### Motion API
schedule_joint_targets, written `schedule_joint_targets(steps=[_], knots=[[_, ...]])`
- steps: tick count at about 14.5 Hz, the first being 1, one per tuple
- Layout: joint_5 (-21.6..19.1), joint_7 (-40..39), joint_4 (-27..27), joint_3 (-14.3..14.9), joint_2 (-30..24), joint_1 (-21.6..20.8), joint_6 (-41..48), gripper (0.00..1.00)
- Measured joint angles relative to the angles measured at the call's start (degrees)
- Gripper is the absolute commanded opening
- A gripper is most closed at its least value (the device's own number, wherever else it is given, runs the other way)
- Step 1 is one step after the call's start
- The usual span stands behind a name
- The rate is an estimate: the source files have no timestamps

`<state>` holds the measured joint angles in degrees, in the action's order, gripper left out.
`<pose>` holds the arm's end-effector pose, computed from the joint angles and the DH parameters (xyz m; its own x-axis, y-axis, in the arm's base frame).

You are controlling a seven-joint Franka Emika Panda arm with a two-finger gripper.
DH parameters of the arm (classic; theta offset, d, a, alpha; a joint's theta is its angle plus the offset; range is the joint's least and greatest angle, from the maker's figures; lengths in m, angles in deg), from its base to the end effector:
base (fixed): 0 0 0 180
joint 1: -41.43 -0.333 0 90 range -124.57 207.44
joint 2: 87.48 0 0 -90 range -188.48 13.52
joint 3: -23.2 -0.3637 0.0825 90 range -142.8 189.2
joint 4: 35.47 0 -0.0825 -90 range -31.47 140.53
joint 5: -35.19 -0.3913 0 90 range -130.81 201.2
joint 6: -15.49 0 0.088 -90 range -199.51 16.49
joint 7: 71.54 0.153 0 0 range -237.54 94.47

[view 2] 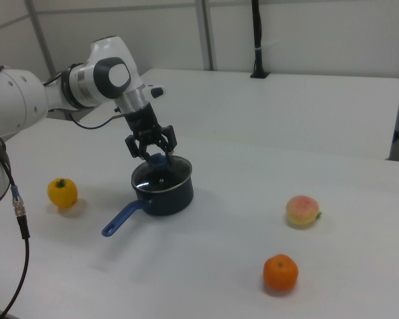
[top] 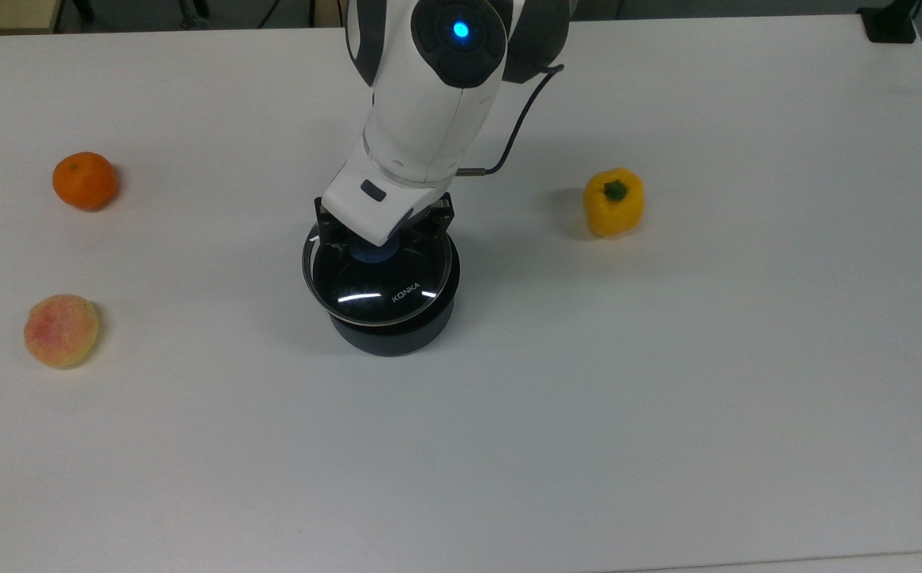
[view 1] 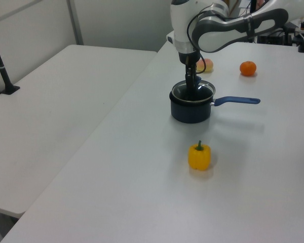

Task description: Close lid

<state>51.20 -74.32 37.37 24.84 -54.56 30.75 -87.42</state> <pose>0.7433 0.0869 0.4149 0.9613 0.2660 -0.0724 0.2755 -0.9205 0.2772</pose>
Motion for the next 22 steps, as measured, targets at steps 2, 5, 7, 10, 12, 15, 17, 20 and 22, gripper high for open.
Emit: schedule_joint_targets(steps=[2, 5, 7, 10, 12, 15, 17, 20, 22], knots=[[0.05, 0.05, 0.0, -0.05, 0.4, -0.02, -1.05, 0.25], [0.21, 0.07, 0.01, -0.06, 0.64, -0.04, -1.62, 0.25], [0.22, 0.07, 0.01, -0.13, 0.64, -0.04, -1.64, 0.25], [0.24, 0.18, 0.04, -0.97, 0.74, -0.06, -1.66, 0.25], [0.28, 0.24, 0.1, -1.09, 0.8, -0.06, -1.66, 0.25], [1.7, 0.31, 0.27, -1.29, 0.97, -0.06, -1.66, 0.36], [2.1, 0.32, 0.31, -1.45, 0.97, -0.06, -1.69, 0.67], [2.15, 2.12, 0.45, -1.47, 0.91, -0.03, -2.42, 1.0], [2.15, 3.92, 1.08, -1.75, 0.19, 0.29, -3.8, 1.0]])
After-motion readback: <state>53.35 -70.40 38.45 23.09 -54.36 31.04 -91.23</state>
